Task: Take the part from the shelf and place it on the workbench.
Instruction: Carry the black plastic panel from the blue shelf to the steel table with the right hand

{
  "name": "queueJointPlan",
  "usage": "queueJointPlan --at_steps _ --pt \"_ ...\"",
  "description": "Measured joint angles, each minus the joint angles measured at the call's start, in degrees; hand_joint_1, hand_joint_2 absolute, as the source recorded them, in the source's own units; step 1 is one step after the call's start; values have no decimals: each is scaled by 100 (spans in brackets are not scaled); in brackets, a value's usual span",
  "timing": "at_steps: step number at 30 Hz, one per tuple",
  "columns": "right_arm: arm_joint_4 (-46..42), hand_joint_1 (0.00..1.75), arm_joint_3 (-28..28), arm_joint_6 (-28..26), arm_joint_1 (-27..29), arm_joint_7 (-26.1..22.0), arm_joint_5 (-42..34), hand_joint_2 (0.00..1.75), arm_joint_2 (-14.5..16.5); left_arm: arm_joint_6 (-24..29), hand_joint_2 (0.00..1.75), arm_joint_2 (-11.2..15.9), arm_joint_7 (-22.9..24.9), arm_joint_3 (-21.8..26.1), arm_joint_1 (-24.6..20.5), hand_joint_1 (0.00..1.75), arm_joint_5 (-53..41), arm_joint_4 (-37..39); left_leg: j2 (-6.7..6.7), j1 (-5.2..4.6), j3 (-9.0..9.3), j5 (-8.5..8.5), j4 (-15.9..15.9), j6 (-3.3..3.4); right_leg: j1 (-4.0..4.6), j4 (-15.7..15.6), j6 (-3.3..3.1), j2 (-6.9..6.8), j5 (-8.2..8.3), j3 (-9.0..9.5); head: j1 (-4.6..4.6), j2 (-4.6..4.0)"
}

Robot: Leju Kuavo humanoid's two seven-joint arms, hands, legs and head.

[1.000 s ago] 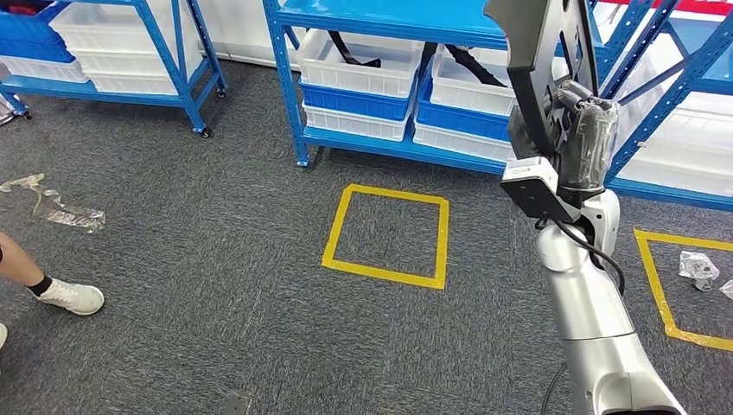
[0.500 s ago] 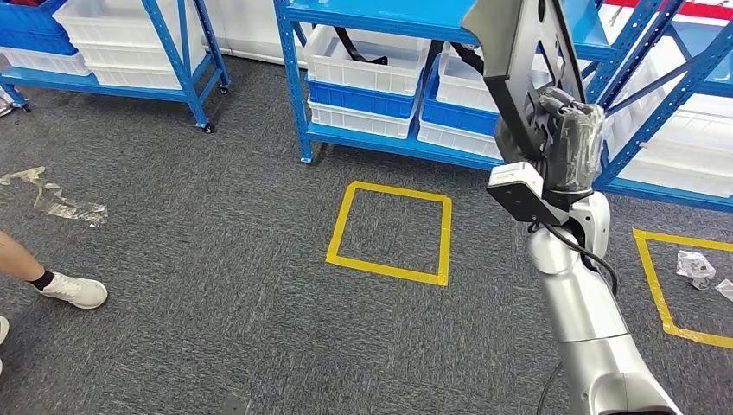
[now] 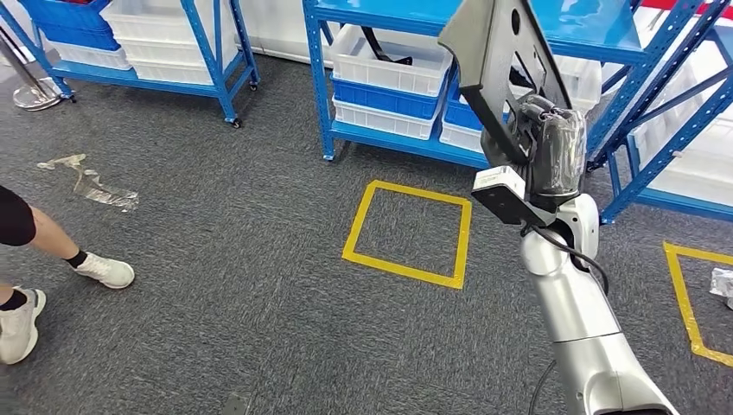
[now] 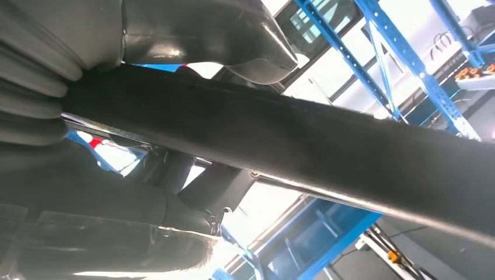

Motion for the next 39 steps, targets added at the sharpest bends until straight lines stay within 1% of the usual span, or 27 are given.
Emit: queueJointPlan --at_steps 1,2,4,6,7,8,9,10,11,13,14,15,17,19,21,23,24,26,28,31,32,33,34,36,37,38,39 --pt "15 175 9 5 -2 -2 -16 175 0 2 175 2 -7 8 8 0 2 1 -34 7 -17 31 -17 -36 -11 3 -58 -46 28 -8 -9 0" --pt "32 175 18 14 -8 -3 -30 175 4 4 175 5 -13 16 19 0 4 1 -2 9 -40 26 -5 -68 -22 2 -103 -92 54 -20 -15 0" --pt "60 175 28 34 -20 -6 -44 175 19 6 175 15 -25 26 34 0 7 1 198 14 -187 -191 300 -112 -56 -6 -201 -189 100 -38 -55 0" --pt "86 175 32 44 -22 -9 -46 175 27 6 175 19 -33 26 38 0 8 1 407 22 -524 -626 1090 -147 -26 -6 -267 -305 123 -66 -90 0" --pt "100 175 33 46 -20 -9 -49 175 27 5 175 19 -34 26 41 0 8 1 439 28 -687 -792 1478 -161 -9 -5 -282 -372 130 -82 -93 0" --pt "115 175 35 47 -17 -9 -51 175 28 5 175 18 -36 26 47 0 8 1 454 31 -771 -869 1713 -165 6 -5 -290 -442 134 -94 -93 0" --pt "126 175 37 48 -15 -9 -55 175 30 4 175 19 -36 26 53 0 8 1 466 32 -734 -842 1715 -162 15 -4 -294 -507 137 -101 -94 0" --pt "134 175 39 50 -15 -9 -57 175 32 4 175 20 -36 27 56 0 8 1 491 32 -570 -729 1480 -148 23 -4 -294 -571 137 -102 -95 0" --pt "138 175 41 51 -20 -9 -62 175 34 4 175 23 -36 27 56 0 8 1 565 28 -320 -582 1095 -124 31 -4 -293 -629 136 -98 -96 0" --pt "140 175 43 52 -38 -9 -74 175 37 4 175 27 -35 28 44 0 7 1 823 -15 128 -402 353 -56 82 2 -272 -736 125 -95 -93 0" --pt "143 175 45 54 -49 -10 -79 175 39 3 175 27 -34 28 38 0 6 1 903 -42 231 -376 164 -21 110 4 -257 -788 120 -96 -85 0" --pt "146 175 49 58 -58 -11 -81 175 45 3 175 26 -33 28 36 0 5 1 916 -67 250 -381 95 10 133 1 -239 -846 118 -97 -76 0" --pt "152 175 61 67 -71 -13 -82 175 61 3 175 25 -30 29 40 0 5 1 770 -68 229 -336 66 82 138 5 -192 -923 102 -104 -65 0" --pt "158 175 74 73 -78 -14 -85 175 67 4 175 23 -27 31 35 0 5 1 646 -39 227 -279 18 164 119 237 -170 -714 -42 -216 -62 0" --pt "178 175 82 84 -68 -14 -91 175 49 3 175 19 -24 33 21 0 4 1 505 -19 211 -242 2 214 103 921 -202 -390 -344 -527 -56 0" --pt "212 175 91 96 -39 -14 -98 175 32 4 175 14 -16 35 20 0 5 1 337 -15 190 -219 3 223 101 1576 -204 -277 -556 -836 -54 0" --pt "231 175 96 99 -27 -14 -101 175 31 4 175 14 -13 38 25 0 5 1 250 -15 183 -206 4 218 100 1625 -175 -264 -541 -866 -55 0" --pt "258 175 107 102 -24 -14 -104 175 35 6 175 17 -9 45 30 0 5 1 99 -14 176 -180 6 196 92 1160 -99 -224 -320 -647 -56 0" --pt "266 175 112 102 -30 -14 -105 175 37 6 175 19 -9 48 30 0 5 1 25 -13 175 -166 7 181 85 728 -57 -183 -145 -431 -56 0" --pt "267 175 114 102 -38 -14 -105 175 38 6 175 18 -9 48 30 0 5 1 -6 -12 175 -159 7 173 82 494 -49 -117 -67 -311 -55 0" --pt "270 175 117 100 -52 -14 -103 175 39 7 175 17 -10 48 29 0 3 1 -49 -18 164 -148 8 152 91 314 -72 -52 -14 -224 -56 0" --pt "281 175 120 95 -69 -14 -104 175 51 15 175 19 -10 49 37 0 2 1 -127 -20 135 -118 -1 103 93 139 -126 -35 55 -139 -57 0" --pt "300 175 123 90 -97 -18 -113 175 70 38 175 26 -10 55 47 0 4 1 -42 -20 48 -194 128 43 86 -28 -207 -58 130 -62 -74 0" --pt "352 175 126 91 -155 -27 -133 175 113 92 175 42 -11 79 67 0 13 1 215 2 -268 -523 727 -77 66 -118 -344 -255 209 -32 -105 0" --pt "380 175 125 97 -186 -32 -141 175 132 113 175 48 -12 94 72 0 19 1 400 22 -464 -754 1171 -113 57 -127 -369 -345 222 -36 -121 0" --pt "405 175 125 103 -210 -33 -142 175 149 120 175 49 -13 105 75 0 20 2 427 50 -602 -872 1484 -144 54 -126 -368 -419 222 -41 -123 0" --pt "429 175 126 105 -231 -33 -143 175 167 124 175 51 -14 113 80 0 21 2 444 82 -662 -899 1635 -175 48 -125 -366 -495 222 -45 -128 0"
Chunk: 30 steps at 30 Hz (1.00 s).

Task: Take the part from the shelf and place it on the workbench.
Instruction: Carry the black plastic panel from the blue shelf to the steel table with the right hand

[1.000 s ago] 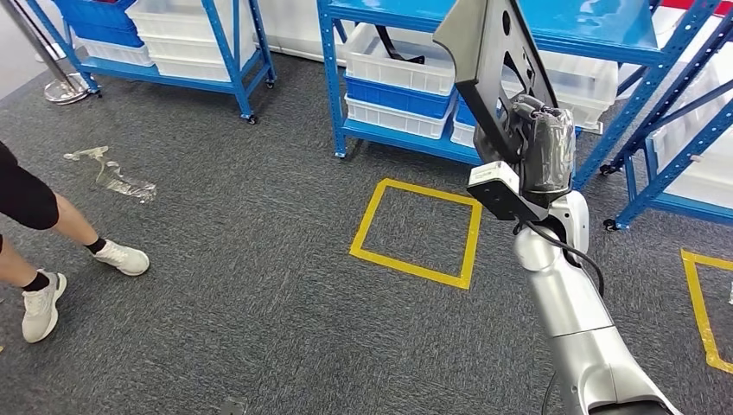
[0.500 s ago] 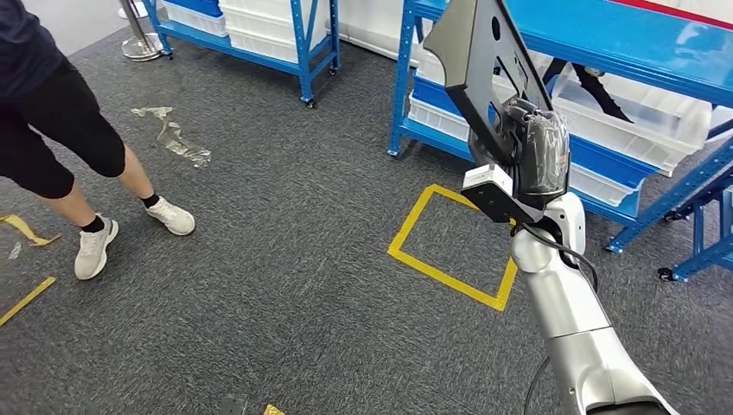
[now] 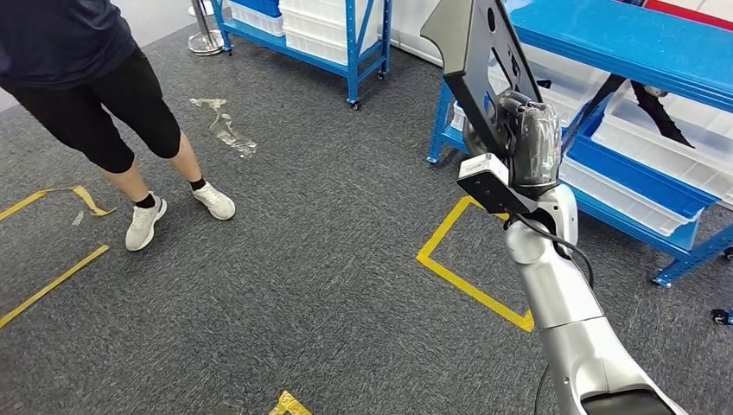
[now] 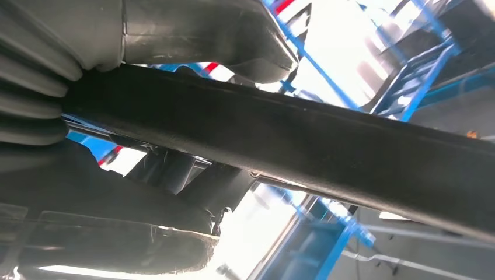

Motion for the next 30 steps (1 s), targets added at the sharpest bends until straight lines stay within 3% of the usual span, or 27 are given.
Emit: queueJointPlan --at_steps 1,2,4,6,8,9,11,13,15,16,17,18,20,21,23,24,26,28,30 --pt "23 175 1 -1 -20 1 1 175 17 3 175 5 0 3 3 0 -2 0 25 36 53 72 -69 -31 -10 3 8 -77 -4 -1 -3 0" --pt "44 175 1 -3 -44 3 3 175 28 4 175 11 0 4 4 0 -5 0 84 71 210 208 -330 -63 -23 12 27 -153 -14 0 -3 0" --pt "71 175 -7 -7 -113 14 6 175 34 11 175 14 0 5 -6 0 -15 -1 355 109 631 462 -1031 -114 -16 78 110 -289 -67 -25 -13 0" --pt "79 175 -25 -7 -177 25 10 175 30 26 175 3 0 7 -17 0 -23 -2 498 83 824 527 -1383 -62 24 141 215 -410 -121 -37 6 0" --pt "79 175 -30 1 -189 29 16 175 54 51 175 4 0 12 -16 0 -24 -3 363 29 804 527 -1414 60 27 134 302 -533 -137 -7 34 0" --pt "81 175 -27 5 -184 31 23 175 68 69 175 10 -2 16 -9 0 -22 -3 292 16 800 542 -1431 111 6 153 334 -500 -165 -14 39 0" --pt "85 175 -25 12 -178 34 49 175 74 105 175 25 -11 24 -6 0 -19 -3 145 11 796 587 -1467 210 -42 494 339 -199 -362 -180 50 0" --pt "98 175 -32 11 -156 37 81 175 59 120 175 30 -22 28 -6 0 -20 -3 -11 1 779 611 -1480 266 -40 1259 287 144 -675 -558 60 1" --pt "119 175 -40 11 -111 39 97 175 49 120 175 25 -27 31 6 0 -22 -2 -194 -24 770 619 -1479 288 -15 1813 283 240 -814 -868 63 1" --pt "127 175 -42 10 -92 39 99 175 48 120 175 24 -27 32 14 0 -23 -2 -289 -37 770 624 -1479 295 -5 1780 301 258 -754 -886 63 0" --pt "132 175 -42 10 -84 39 101 175 49 121 175 26 -28 34 18 0 -23 -2 -381 -46 772 629 -1479 299 1 1511 324 287 -611 -787 62 0" --pt "134 175 -43 10 -85 39 102 175 49 121 175 27 -29 37 20 0 -23 -2 -470 -50 774 636 -1479 299 6 1085 340 370 -424 -607 62 0" --pt "134 175 -44 10 -100 38 104 175 50 121 175 22 -31 41 18 0 -23 -2 -624 -65 763 652 -1474 274 32 377 309 578 -138 -284 61 0" --pt "134 175 -45 10 -107 38 104 175 53 120 175 16 -32 43 21 0 -23 -1 -686 -68 749 665 -1477 249 51 216 278 638 -76 -205 59 0" --pt "135 175 -39 9 -117 39 103 175 73 122 175 10 -31 45 39 0 -25 1 -802 -68 720 704 -1505 186 75 170 215 564 -41 -172 60 0" --pt "135 175 -38 4 -120 43 102 175 87 127 175 12 -22 46 53 0 -30 2 -787 -69 706 704 -1502 164 52 149 182 503 -19 -160 55 0" --pt "134 175 -40 -19 -121 57 104 175 113 142 175 19 8 49 67 0 -55 5 -500 -93 583 532 -1266 127 2 99 104 374 17 -135 33 0" --pt "134 175 -63 -57 -85 69 111 175 119 150 175 20 41 51 64 0 -81 6 -126 -90 253 155 -579 89 0 86 45 229 20 -130 14 0" --pt "133 175 -91 -99 -3 71 138 175 111 148 175 9 57 51 69 0 -90 6 -8 -50 -53 -73 48 39 10 88 26 64 15 -135 10 0"
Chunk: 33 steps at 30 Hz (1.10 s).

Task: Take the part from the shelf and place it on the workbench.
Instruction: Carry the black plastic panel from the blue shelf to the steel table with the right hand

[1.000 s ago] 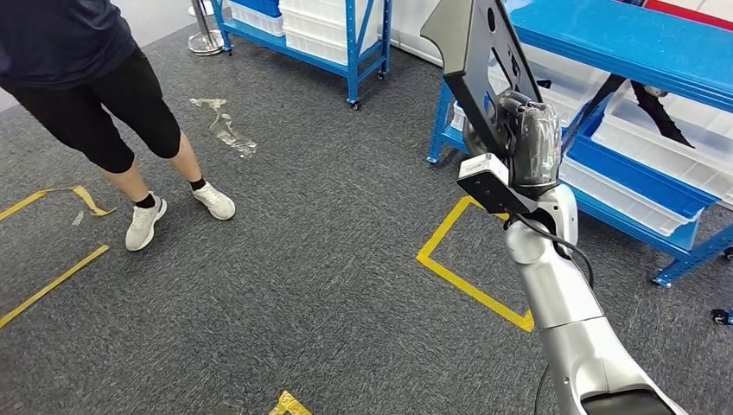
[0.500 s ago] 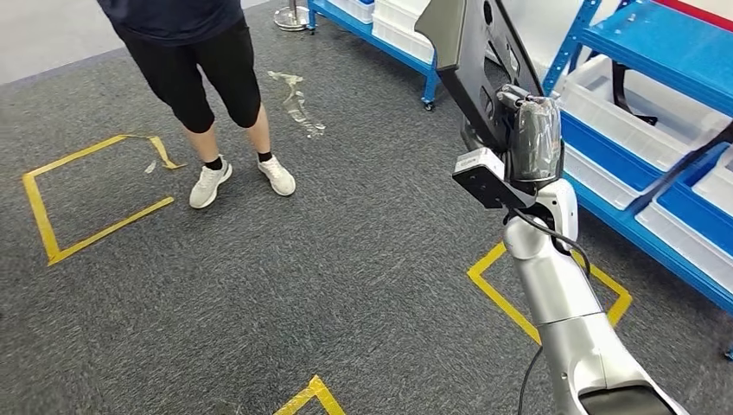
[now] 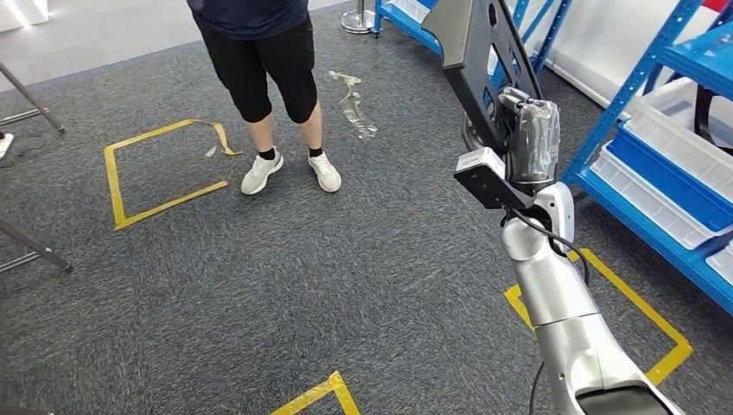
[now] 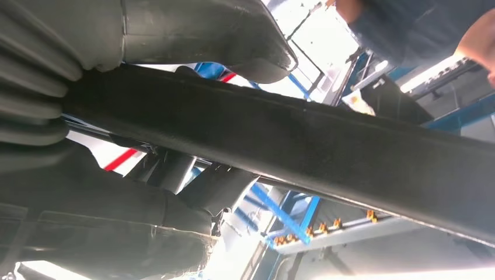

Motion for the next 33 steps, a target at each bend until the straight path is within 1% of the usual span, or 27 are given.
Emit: queueJointPlan --at_steps 1,2,4,5,6,7,9,10,11,13,15,16,17,18,19,20,21,22,23,24,25,27,28,30,31,32,33 --pt "-4 175 -8 -14 45 1 15 175 -3 -5 175 -6 3 1 5 0 -2 0 26 24 -17 30 45 -23 -2 1 2 -76 -3 -2 -3 0" --pt "-13 175 -13 -20 85 1 26 175 -6 -14 175 -8 3 1 7 0 -3 -1 65 49 89 153 -143 -43 -7 3 10 -148 -8 -1 -5 0" --pt "-37 175 -20 -15 121 1 30 175 -14 -39 175 -8 -13 2 -12 0 3 -3 271 76 516 458 -892 -71 -2 26 59 -273 -40 -3 -14 0" --pt "-44 175 -28 -10 116 -1 26 175 -27 -50 175 -9 -27 4 -33 0 10 -4 363 72 690 560 -1207 -54 16 48 98 -332 -65 -6 -11 0" --pt "-48 175 -34 -5 103 -5 22 175 -38 -57 175 -13 -42 5 -54 0 18 -4 420 58 790 605 -1392 -23 36 64 136 -386 -85 -6 -2 1" --pt "-47 175 -38 -2 88 -13 16 175 -44 -61 175 -17 -54 8 -75 0 25 -4 420 32 814 611 -1456 18 63 72 172 -440 -100 -4 9 1" --pt "-47 175 -36 0 66 -23 4 175 -32 -61 175 -14 -61 17 -95 0 40 -4 267 8 804 638 -1475 117 55 72 233 -527 -122 9 33 2" --pt "-47 175 -34 0 57 -19 -3 175 -21 -60 175 -5 -56 25 -99 0 52 -4 198 7 809 656 -1494 161 39 130 255 -457 -171 -13 39 2" --pt "-47 175 -35 0 48 -11 -10 175 -14 -57 175 7 -50 32 -106 0 62 -4 133 14 814 675 -1513 206 15 293 260 -324 -266 -86 46 1" --pt "-44 175 -49 -2 37 23 -10 175 -19 -49 175 25 -33 41 -127 0 71 -4 -3 21 812 702 -1530 265 -11 974 227 24 -566 -403 63 1" --pt "-37 175 -59 -2 37 71 9 175 -30 -43 175 30 -11 45 -137 0 67 -4 -168 13 803 713 -1529 289 -10 1675 220 161 -786 -753 67 1" --pt "-34 175 -60 -1 38 94 24 175 -33 -43 175 32 1 48 -135 0 65 -3 -257 8 802 718 -1528 292 -8 1765 244 182 -778 -814 66 1" --pt "-32 175 -60 0 36 108 36 175 -33 -42 175 34 10 50 -132 0 65 -3 -344 6 803 724 -1528 290 -10 1626 280 197 -687 -763 66 1" --pt "-31 175 -60 0 29 118 51 175 -32 -42 175 36 16 52 -131 0 65 -2 -431 7 806 732 -1527 284 -18 1271 320 246 -528 -604 67 1" --pt "-31 175 -60 0 19 123 65 175 -31 -45 175 34 17 55 -131 0 65 -2 -512 9 805 742 -1527 270 -32 826 351 367 -361 -404 68 1" --pt "-31 175 -60 1 8 125 77 175 -30 -50 175 29 16 58 -132 0 65 -2 -589 4 797 752 -1526 247 -32 459 353 468 -227 -221 67 1" --pt "-31 175 -59 3 1 127 86 175 -28 -55 175 22 16 61 -131 0 65 -2 -654 1 784 766 -1528 217 -27 215 336 549 -142 -99 63 0" --pt "-31 175 -57 5 -3 130 89 175 -20 -60 175 14 15 65 -127 0 65 -2 -711 -1 769 785 -1535 182 -9 122 304 578 -110 -50 61 0" --pt "-31 175 -55 7 -4 132 90 175 -6 -62 175 9 15 71 -119 0 65 -1 -769 0 755 807 -1552 142 19 122 267 518 -94 -38 60 0" --pt "-31 175 -54 9 -6 134 90 175 11 -62 175 6 15 77 -108 0 65 -1 -794 7 741 821 -1562 110 -2 106 225 456 -71 -37 58 1" --pt "-32 175 -52 15 -10 136 92 175 32 -62 175 4 15 83 -98 0 62 0 -714 0 717 794 -1533 84 -17 86 184 391 -49 -29 54 1" --pt "-32 175 -54 32 -16 129 101 175 54 -61 175 7 15 90 -98 0 45 0 -367 -21 547 556 -1190 53 -53 47 86 255 -15 -19 27 1" --pt "-32 175 -55 41 -15 124 104 175 56 -60 175 7 16 91 -105 0 32 0 -172 -29 394 364 -854 39 -30 45 55 186 -14 -21 17 1" --pt "-31 175 -55 51 -10 116 105 175 51 -60 175 4 19 92 -116 0 14 0 -19 -10 71 64 -146 6 -2 47 20 29 -15 -30 8 1" --pt "-31 175 -55 57 -8 111 105 175 50 -60 175 2 21 92 -116 0 10 0 7 2 4 35 15 -8 5 48 13 -53 -17 -34 6 1" --pt "-31 175 -55 63 -7 108 105 175 50 -59 175 1 23 93 -115 0 6 0 35 14 51 105 -43 -19 7 49 12 -133 -19 -35 3 0" --pt "-31 175 -55 69 -8 101 102 175 49 -57 175 0 26 95 -116 0 -1 0 84 25 210 248 -311 -25 8 51 14 -208 -23 -33 1 0"
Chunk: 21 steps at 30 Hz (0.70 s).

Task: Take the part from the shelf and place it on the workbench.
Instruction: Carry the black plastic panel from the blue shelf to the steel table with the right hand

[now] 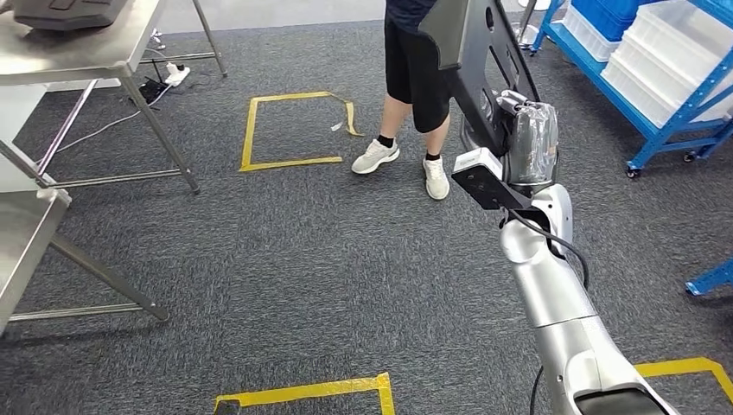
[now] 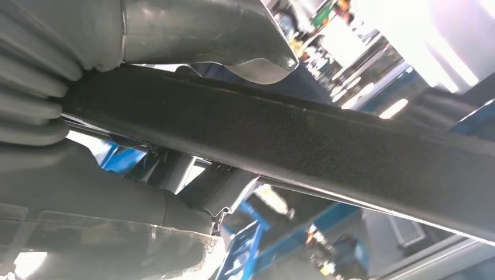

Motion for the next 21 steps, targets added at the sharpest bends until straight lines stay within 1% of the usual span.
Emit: queueJointPlan --at_steps 1,2,3,4,5,6,7,8,9,10,11,12,13,14,15,16,17,18,19,20,21 --pt "0 175 -2 2 -4 -10 -8 175 -3 5 175 3 0 2 -4 0 -8 0 124 4 229 157 -387 3 7 6 10 -66 -9 4 -5 1" --pt "0 175 -7 2 -9 -21 -18 175 -10 9 175 8 1 4 -12 0 -16 -1 249 -10 438 272 -749 17 33 22 31 -127 -26 0 -10 1" --pt "1 175 -14 4 -16 -32 -28 175 -22 14 175 13 1 7 -21 0 -26 -1 333 -27 579 339 -1004 45 58 34 56 -188 -42 -1 -2 1" --pt "1 175 -20 7 -21 -42 -37 175 -31 16 175 17 1 9 -30 0 -32 -1 373 -50 643 360 -1135 81 82 43 83 -248 -55 0 6 1" --pt "2 175 -26 9 -26 -46 -41 175 -38 16 175 20 1 11 -37 0 -37 -1 319 -74 638 360 -1161 122 97 43 107 -314 -63 3 15 1" --pt "2 175 -27 12 -31 -48 -43 175 -40 16 175 22 1 12 -39 0 -39 -1 235 -77 630 377 -1174 168 98 36 134 -376 -70 16 27 0" --pt "2 175 -28 14 -36 -50 -46 175 -42 16 175 25 1 13 -38 0 -39 -1 166 -73 630 396 -1193 208 86 55 161 -348 -93 10 28 0" --pt "2 175 -32 15 -40 -50 -51 175 -45 17 175 28 2 14 -42 0 -40 -2 98 -60 634 419 -1212 249 71 149 177 -226 -159 -31 28 0" --pt "2 175 -37 16 -42 -51 -57 175 -54 18 175 32 2 15 -50 0 -41 -2 31 -42 637 443 -1231 287 56 354 180 -50 -271 -122 36 0" --pt "7 175 -43 18 -40 -51 -65 175 -67 17 175 33 2 15 -60 0 -44 -2 -36 -30 632 458 -1237 312 34 673 167 152 -418 -270 43 0" --pt "16 175 -49 18 -31 -52 -74 175 -80 16 175 32 2 15 -70 0 -48 -1 -114 -25 622 470 -1237 331 27 1076 151 289 -580 -456 48 0" --pt "30 175 -53 18 -16 -52 -86 175 -92 16 175 30 3 15 -74 0 -51 -1 -199 -24 613 478 -1237 340 23 1439 151 349 -700 -628 55 0" --pt "46 175 -56 18 2 -52 -99 175 -101 15 175 29 3 15 -72 0 -54 0 -287 -24 606 486 -1236 343 18 1655 168 372 -750 -737 56 0" --pt "60 175 -57 18 16 -52 -113 175 -103 16 175 27 4 15 -69 0 -56 0 -376 -23 602 495 -1234 339 9 1650 203 385 -711 -742 56 0" --pt "70 175 -58 17 24 -52 -120 175 -103 16 175 26 4 16 -67 0 -57 0 -460 -21 601 505 -1233 329 -7 1405 250 405 -589 -629 57 0" --pt "75 175 -60 16 24 -52 -124 175 -103 16 175 25 4 16 -66 0 -59 0 -541 -17 600 516 -1232 313 -29 1000 299 472 -424 -434 58 0" --pt "79 175 -62 16 21 -53 -125 175 -103 16 175 24 4 16 -67 0 -61 0 -618 -21 592 529 -1229 287 -45 595 326 580 -281 -238 57 0" --pt "82 175 -63 15 19 -55 -124 175 -103 16 175 22 4 16 -68 0 -62 0 -686 -25 576 544 -1227 256 -52 291 326 660 -176 -89 55 0" --pt "85 175 -64 15 18 -57 -124 175 -101 16 175 23 4 16 -65 0 -63 0 -743 -26 553 565 -1230 219 -46 122 306 714 -119 -9 53 0" --pt "91 175 -63 15 19 -59 -124 175 -93 16 175 24 4 16 -59 0 -63 0 -798 -24 530 590 -1243 176 -25 83 269 707 -103 8 50 0" --pt "96 175 -61 15 19 -61 -124 175 -81 16 175 26 5 16 -49 0 -63 1 -851 -17 509 617 -1262 134 -16 74 231 642 -79 8 51 1"
